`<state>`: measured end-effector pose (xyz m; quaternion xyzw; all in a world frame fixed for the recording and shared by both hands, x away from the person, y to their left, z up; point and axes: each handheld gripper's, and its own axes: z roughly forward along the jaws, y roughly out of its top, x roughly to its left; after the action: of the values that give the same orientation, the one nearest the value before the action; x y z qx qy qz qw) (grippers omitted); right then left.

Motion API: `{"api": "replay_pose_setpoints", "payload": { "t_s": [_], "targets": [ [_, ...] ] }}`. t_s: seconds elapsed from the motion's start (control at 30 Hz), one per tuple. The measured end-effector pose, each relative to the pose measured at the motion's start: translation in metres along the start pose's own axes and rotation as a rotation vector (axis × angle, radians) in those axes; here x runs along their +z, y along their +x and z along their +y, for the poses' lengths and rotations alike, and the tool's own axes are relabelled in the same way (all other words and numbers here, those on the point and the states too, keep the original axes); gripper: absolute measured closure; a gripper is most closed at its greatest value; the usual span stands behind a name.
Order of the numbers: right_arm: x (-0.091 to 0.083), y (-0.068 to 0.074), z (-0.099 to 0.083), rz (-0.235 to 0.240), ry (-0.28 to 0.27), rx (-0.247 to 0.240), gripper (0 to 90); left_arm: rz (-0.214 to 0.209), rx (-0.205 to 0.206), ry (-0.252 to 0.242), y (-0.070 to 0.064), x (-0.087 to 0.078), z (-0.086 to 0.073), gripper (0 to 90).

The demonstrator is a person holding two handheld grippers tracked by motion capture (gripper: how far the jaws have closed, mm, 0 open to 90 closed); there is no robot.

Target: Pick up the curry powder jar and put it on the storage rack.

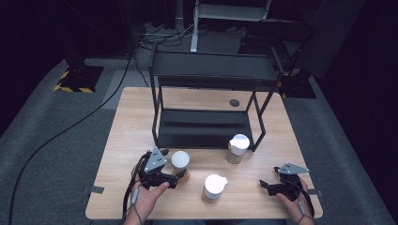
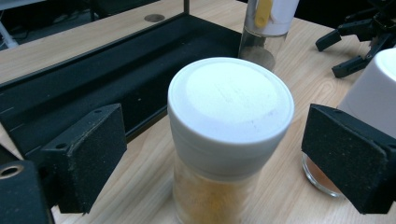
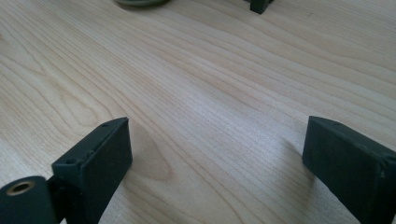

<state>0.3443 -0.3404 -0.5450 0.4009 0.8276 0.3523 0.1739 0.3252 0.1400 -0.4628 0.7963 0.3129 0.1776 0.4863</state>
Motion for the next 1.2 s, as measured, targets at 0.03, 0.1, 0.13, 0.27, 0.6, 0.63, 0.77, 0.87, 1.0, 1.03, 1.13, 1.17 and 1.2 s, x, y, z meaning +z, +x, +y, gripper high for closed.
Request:
{"api": "replay_pose_setpoints", "payload": {
  "t_s": [0.03, 0.1, 0.13, 0.27, 0.6, 0.63, 0.77, 0.87, 1.0, 1.03, 1.13, 1.17, 1.2],
  "targets": [
    [0.000, 0.000, 0.000, -0.001, 0.000, 0.000, 8.0, 0.000, 0.001, -0.001, 0.000, 0.001, 0.000, 6.4],
    [0.000, 0.000, 0.000, -0.001, 0.000, 0.000, 8.0, 0.001, 0.006, -0.002, 0.000, 0.004, 0.000, 7.3],
    [0.000, 0.000, 0.000, -0.001, 0.000, 0.000, 8.1, 0.003, 0.006, -0.005, 0.000, 0.005, 0.000, 8.0],
    [0.000, 0.000, 0.000, -0.001, -0.001, -0.002, 8.5, 0.004, 0.007, -0.008, 0.000, 0.010, -0.001, 8.2],
    [0.000, 0.000, 0.000, 0.000, -0.002, -0.001, 8.6, 0.007, -0.012, 0.000, -0.004, 0.019, -0.006, 21.9],
    [0.000, 0.000, 0.000, -0.001, -0.002, -0.001, 8.7, 0.010, -0.007, 0.000, -0.004, 0.019, -0.006, 24.0],
    [0.000, 0.001, 0.000, -0.002, -0.002, 0.000, 8.9, 0.007, 0.016, -0.003, -0.006, 0.019, -0.006, 32.9],
    [0.000, 0.001, 0.000, -0.002, -0.002, 0.000, 8.9, 0.002, 0.014, -0.005, -0.006, 0.019, -0.006, 33.0],
    [0.000, 0.001, 0.000, -0.002, -0.002, 0.000, 8.9, -0.002, 0.018, 0.001, -0.005, 0.019, -0.004, 33.1],
    [0.000, 0.001, 0.000, -0.001, -0.002, 0.000, 8.8, -0.002, 0.018, 0.003, -0.005, 0.019, -0.004, 33.1],
    [0.000, 0.001, 0.000, -0.001, -0.002, 0.000, 8.9, 0.001, 0.034, 0.011, -0.006, 0.019, -0.002, 33.1],
    [0.000, 0.001, 0.000, -0.001, -0.002, 0.000, 8.8, 0.001, 0.040, 0.015, -0.006, 0.019, -0.001, 33.1],
    [0.000, 0.001, 0.000, -0.001, -0.002, 0.000, 8.9, 0.002, 0.045, 0.018, -0.005, 0.019, 0.000, 33.1]
  ]
}}
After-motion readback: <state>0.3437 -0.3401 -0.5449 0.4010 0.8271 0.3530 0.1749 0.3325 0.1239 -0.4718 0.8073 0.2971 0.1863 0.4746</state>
